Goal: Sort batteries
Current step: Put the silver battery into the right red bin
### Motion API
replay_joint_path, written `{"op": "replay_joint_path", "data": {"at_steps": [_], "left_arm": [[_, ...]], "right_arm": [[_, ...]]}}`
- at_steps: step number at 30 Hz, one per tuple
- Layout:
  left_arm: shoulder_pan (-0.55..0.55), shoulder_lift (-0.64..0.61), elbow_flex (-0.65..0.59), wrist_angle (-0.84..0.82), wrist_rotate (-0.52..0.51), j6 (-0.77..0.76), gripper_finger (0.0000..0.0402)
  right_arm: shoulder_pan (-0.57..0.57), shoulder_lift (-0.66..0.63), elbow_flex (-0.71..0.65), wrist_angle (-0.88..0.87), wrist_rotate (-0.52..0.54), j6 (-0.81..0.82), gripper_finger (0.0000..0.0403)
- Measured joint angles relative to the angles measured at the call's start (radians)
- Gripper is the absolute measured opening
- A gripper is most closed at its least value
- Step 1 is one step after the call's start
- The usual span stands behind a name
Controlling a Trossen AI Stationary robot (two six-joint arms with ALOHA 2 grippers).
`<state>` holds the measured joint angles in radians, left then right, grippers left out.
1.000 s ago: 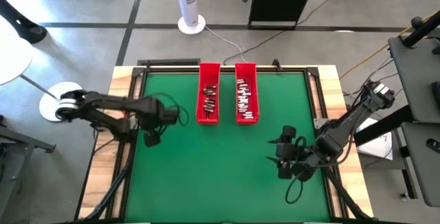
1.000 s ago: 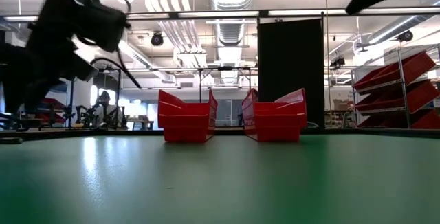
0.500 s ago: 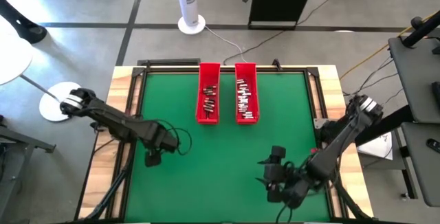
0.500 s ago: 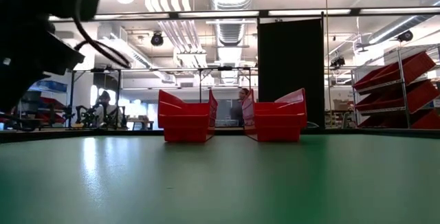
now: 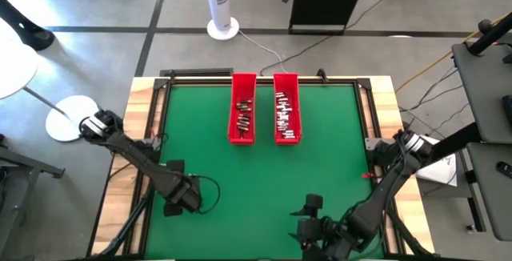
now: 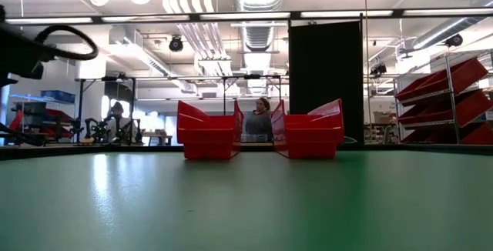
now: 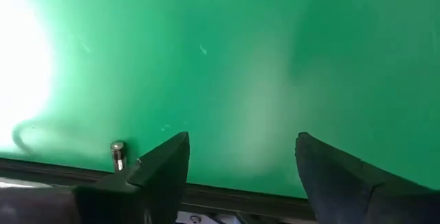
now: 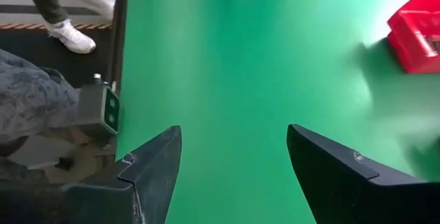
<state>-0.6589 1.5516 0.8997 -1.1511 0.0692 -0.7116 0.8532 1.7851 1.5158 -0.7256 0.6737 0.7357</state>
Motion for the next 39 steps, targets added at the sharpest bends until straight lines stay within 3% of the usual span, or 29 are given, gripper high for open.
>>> {"op": "replay_joint_path", "data": {"at_steps": [11,18,24,31,39], "left_arm": [[-0.011,-0.026,-0.166,-0.015,0.072,0.028,0.0272],[0.052,-0.028,-0.218,-0.010,0.041,0.114,0.0265],[0.205,-0.022,-0.254,0.009,0.107,0.244,0.0262],[0.429,-0.017,-0.241,-0.032,0.024,0.403,0.0241],[0.514,0.039,-0.252,-0.026,0.062,0.439,0.0232]], "right_arm": [[0.022,0.054,0.029,0.006,0.000,0.104,0.0261],[0.026,0.062,0.029,0.006,0.000,0.119,0.0257],[0.024,0.061,0.029,0.006,0.000,0.121,0.0251],[0.024,0.061,0.029,0.006,0.001,0.154,0.0258],[0.033,0.062,0.029,0.006,-0.001,0.182,0.0246]]}}
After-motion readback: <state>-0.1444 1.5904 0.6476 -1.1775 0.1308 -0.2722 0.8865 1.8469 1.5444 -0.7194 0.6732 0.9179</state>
